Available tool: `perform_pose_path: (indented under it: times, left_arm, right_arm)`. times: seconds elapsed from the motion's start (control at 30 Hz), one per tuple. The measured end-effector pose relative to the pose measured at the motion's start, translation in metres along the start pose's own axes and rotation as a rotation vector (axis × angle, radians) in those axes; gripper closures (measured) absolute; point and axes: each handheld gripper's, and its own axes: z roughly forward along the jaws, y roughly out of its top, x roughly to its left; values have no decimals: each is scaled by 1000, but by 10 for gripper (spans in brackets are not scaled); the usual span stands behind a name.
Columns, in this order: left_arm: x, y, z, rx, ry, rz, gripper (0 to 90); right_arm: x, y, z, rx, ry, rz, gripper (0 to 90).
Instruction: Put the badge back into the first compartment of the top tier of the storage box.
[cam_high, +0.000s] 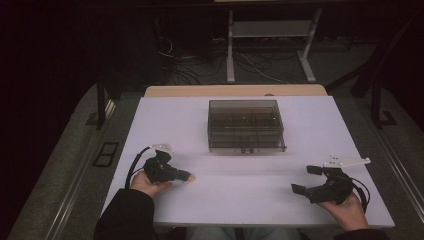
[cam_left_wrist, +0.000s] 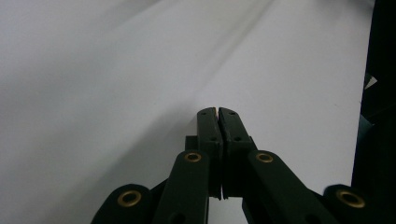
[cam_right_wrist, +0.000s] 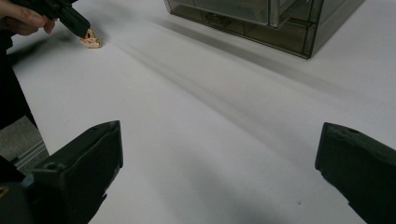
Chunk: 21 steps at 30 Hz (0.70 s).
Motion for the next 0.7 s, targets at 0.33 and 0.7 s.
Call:
perform_pose_path:
  times: [0.33, 0.7]
  left_arm:
    - [-1, 2, 0, 12, -3, 2, 883]
    - [-3, 10, -3, 18, 6, 10, 883]
  right_arm:
    - [0, 0, 0, -2, 0, 0, 3]
    - [0, 0, -1, -4, 0, 2, 3]
